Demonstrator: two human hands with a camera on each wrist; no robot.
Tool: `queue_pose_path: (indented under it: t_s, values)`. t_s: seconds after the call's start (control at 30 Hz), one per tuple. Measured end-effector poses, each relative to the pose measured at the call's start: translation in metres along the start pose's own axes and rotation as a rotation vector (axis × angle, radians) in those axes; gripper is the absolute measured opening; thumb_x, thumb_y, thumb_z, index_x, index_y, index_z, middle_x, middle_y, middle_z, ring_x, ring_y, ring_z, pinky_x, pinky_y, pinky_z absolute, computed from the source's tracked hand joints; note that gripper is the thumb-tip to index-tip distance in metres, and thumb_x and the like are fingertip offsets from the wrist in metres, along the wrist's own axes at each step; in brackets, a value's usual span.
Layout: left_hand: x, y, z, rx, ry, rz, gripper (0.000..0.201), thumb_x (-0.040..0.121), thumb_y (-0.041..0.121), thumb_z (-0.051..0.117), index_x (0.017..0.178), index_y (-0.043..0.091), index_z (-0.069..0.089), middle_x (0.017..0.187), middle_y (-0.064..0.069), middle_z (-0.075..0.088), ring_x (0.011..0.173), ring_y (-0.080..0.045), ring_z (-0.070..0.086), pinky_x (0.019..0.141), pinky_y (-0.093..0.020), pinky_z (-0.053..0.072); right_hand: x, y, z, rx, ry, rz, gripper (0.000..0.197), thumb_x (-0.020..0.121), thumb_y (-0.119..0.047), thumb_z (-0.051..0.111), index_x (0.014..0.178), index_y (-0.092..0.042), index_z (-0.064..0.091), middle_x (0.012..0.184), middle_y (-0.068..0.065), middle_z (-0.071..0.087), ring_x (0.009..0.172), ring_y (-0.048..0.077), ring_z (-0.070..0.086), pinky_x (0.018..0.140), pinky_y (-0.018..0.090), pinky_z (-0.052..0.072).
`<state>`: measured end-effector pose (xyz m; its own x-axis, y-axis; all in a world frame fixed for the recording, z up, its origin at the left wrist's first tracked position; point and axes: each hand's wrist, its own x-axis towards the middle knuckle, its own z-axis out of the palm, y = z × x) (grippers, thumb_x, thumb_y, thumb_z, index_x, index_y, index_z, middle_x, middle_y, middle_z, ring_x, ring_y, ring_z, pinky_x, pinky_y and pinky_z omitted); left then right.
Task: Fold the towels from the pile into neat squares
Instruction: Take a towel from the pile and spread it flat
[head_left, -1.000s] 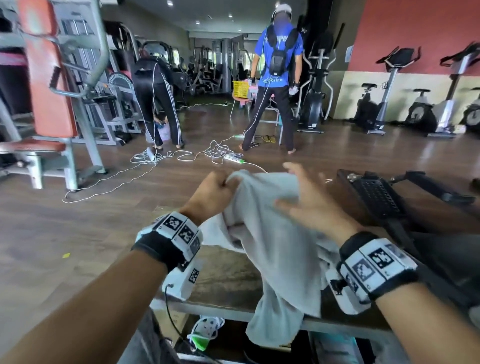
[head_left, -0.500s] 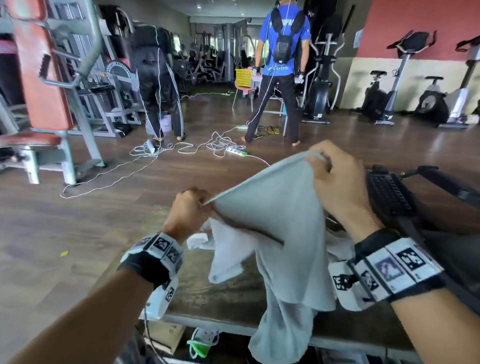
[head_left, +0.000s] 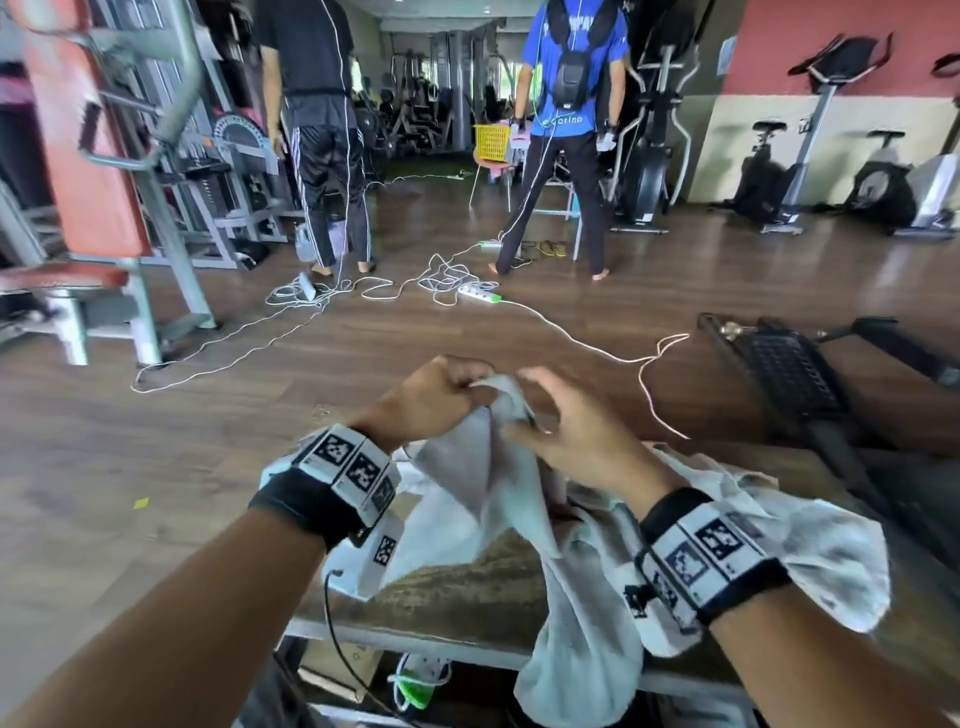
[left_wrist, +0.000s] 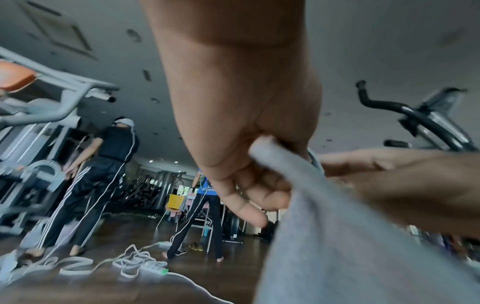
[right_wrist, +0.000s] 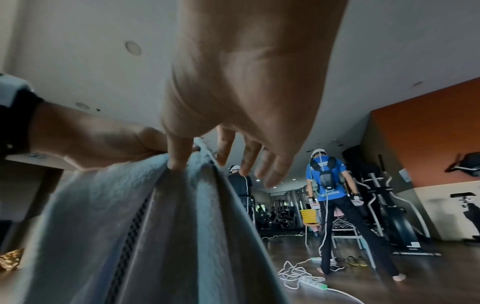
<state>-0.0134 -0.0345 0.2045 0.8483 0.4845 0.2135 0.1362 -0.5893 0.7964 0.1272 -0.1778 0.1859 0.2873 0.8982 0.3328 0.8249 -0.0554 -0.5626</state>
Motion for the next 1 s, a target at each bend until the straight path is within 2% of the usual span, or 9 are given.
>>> queue_pose_path:
  t_s: [0.1,0.17,0.27,0.33,0.5,0.67,0.77,0.93,1.0]
  values:
    - [-0.004,-0.005,-0.003,0.106,-0.048,0.001,0.011,0.090,0.009,0.068,0.084,0.000,0.067,0.072,-0.001,0.063,0.064,-0.001,0.050,0.063,-0.018,0.043,0.008,-0.008,0.005,-0.120,0.065,-0.006,0.017,0.087,-0.033,0.071,0.087,-0.017,0.066,0.082,-0.004,0.059,0.082,0.020,0.054,0.070,0.028,0.034]
    - [-0.010,-0.014,-0.008,0.156,0.031,-0.066,0.021,0.089,0.015,0.071,0.072,0.004,0.064,0.058,0.008,0.053,0.051,0.002,0.042,0.054,-0.016,0.036,0.010,-0.009,0.004,-0.122,0.094,0.051,0.015,0.090,-0.030,0.063,0.082,-0.018,0.057,0.072,-0.004,0.057,0.072,0.022,0.053,0.063,0.034,0.040]
    - [-0.024,-0.029,-0.011,0.190,0.136,-0.169,0.032,0.088,0.017,0.071,0.059,0.017,0.057,0.043,0.014,0.047,0.040,0.005,0.040,0.046,-0.010,0.032,0.006,-0.006,0.000,-0.091,0.204,0.107,0.014,0.088,-0.029,0.057,0.081,-0.019,0.050,0.067,-0.003,0.054,0.068,0.022,0.052,0.061,0.038,0.046]
    - [-0.029,-0.036,-0.010,0.162,0.198,-0.176,0.026,0.087,0.021,0.072,0.065,0.010,0.065,0.052,0.010,0.053,0.044,0.002,0.040,0.051,-0.019,0.036,0.001,-0.002,0.000,-0.079,0.243,0.122,0.009,0.087,-0.027,0.060,0.084,-0.020,0.055,0.071,-0.006,0.059,0.070,0.019,0.055,0.066,0.038,0.050]
    - [-0.020,-0.012,0.009,0.063,0.130,0.012,0.018,0.086,0.025,0.075,0.072,0.015,0.068,0.063,0.004,0.056,0.058,-0.005,0.045,0.058,-0.024,0.040,-0.010,-0.008,0.005,-0.098,0.141,-0.112,0.038,0.085,-0.032,0.065,0.122,-0.031,0.059,0.116,-0.013,0.063,0.108,0.014,0.052,0.094,0.033,0.042]
    - [-0.010,-0.005,0.023,0.057,0.191,0.077,0.025,0.085,0.021,0.075,0.069,0.005,0.062,0.062,0.000,0.053,0.059,-0.010,0.042,0.057,-0.026,0.038,-0.010,-0.011,-0.005,-0.027,0.245,-0.093,0.005,0.090,-0.024,0.067,0.094,-0.023,0.064,0.081,-0.011,0.067,0.073,0.010,0.058,0.071,0.035,0.048]
    - [-0.018,-0.021,0.032,0.036,0.081,0.030,0.032,0.086,0.025,0.075,0.064,0.007,0.060,0.062,0.002,0.054,0.058,-0.010,0.045,0.058,-0.027,0.040,-0.015,-0.005,-0.019,0.104,0.377,-0.075,0.008,0.093,-0.012,0.064,0.088,-0.018,0.064,0.071,-0.007,0.064,0.064,0.017,0.056,0.063,0.030,0.046]
    - [-0.017,-0.012,0.056,0.010,0.084,0.089,0.035,0.093,0.020,0.065,0.065,0.005,0.050,0.059,0.000,0.038,0.055,-0.009,0.032,0.052,-0.028,0.030,-0.026,0.006,-0.028,0.144,0.189,-0.030,0.021,0.089,-0.019,0.071,0.108,-0.023,0.061,0.094,-0.013,0.066,0.089,0.001,0.061,0.081,0.017,0.045]
    - [-0.012,0.001,0.062,0.005,0.056,0.159,0.025,0.094,0.017,0.061,0.075,0.002,0.054,0.059,-0.002,0.044,0.056,-0.007,0.037,0.052,-0.026,0.035,-0.029,0.009,-0.029,0.088,0.206,-0.028,0.015,0.089,-0.016,0.069,0.101,-0.025,0.065,0.084,-0.013,0.069,0.080,0.004,0.063,0.078,0.024,0.049]
